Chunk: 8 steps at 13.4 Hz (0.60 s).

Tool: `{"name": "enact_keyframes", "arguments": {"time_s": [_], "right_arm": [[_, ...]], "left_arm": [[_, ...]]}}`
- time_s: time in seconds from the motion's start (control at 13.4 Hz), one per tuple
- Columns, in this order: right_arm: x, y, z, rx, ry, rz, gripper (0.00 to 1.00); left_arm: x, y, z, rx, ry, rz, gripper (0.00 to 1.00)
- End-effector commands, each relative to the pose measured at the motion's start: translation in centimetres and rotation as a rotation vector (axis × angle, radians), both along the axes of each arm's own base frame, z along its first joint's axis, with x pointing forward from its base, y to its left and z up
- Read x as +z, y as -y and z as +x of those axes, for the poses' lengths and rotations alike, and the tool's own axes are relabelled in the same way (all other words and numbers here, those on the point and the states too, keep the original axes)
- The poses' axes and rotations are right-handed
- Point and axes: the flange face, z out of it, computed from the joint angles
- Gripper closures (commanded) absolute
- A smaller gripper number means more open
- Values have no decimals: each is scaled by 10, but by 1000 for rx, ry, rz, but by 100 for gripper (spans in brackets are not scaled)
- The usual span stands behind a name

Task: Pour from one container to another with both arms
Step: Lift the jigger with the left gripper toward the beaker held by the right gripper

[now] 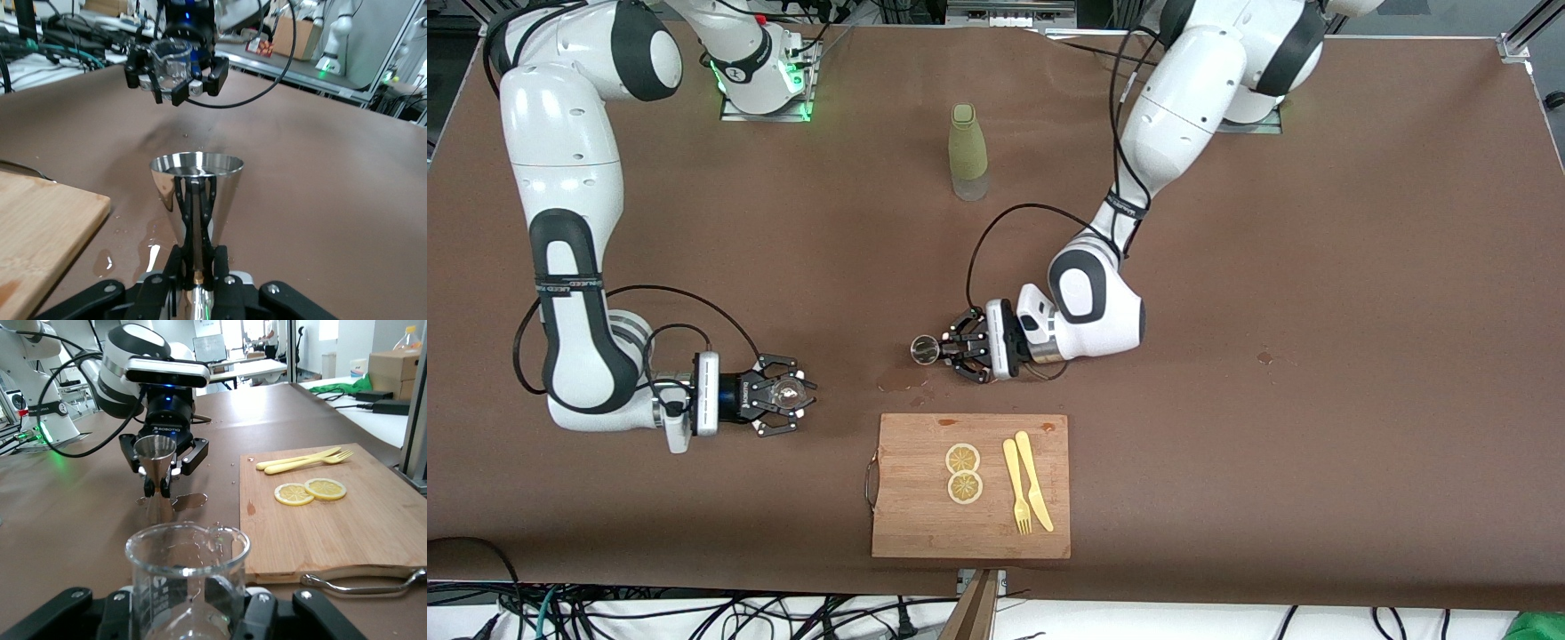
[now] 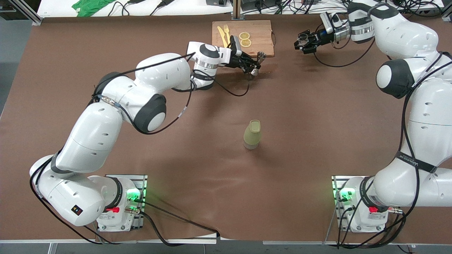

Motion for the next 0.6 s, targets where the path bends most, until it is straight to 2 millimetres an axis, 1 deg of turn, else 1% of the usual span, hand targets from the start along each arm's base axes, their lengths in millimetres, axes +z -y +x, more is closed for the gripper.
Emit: {"name": "enact_keyframes", "arguments": {"time_s": [0.0, 0.15, 0.3, 0.37, 0.52], "right_arm": [[5, -23, 5, -1, -48, -42, 76], [23, -38, 13, 22, -58, -108, 76], [33, -51, 16, 34, -77, -145, 76], [35, -58, 16, 40, -74, -161, 76], [33, -64, 14, 54, -85, -209, 76]], "left_arm": [[-7, 23, 1, 33, -16, 14, 100], [-8, 34, 0, 62, -26, 25, 100], [-3, 45, -1, 93, -53, 35, 100], [-1, 53, -4, 104, -58, 37, 100], [-2, 61, -11, 123, -71, 50, 100]]}}
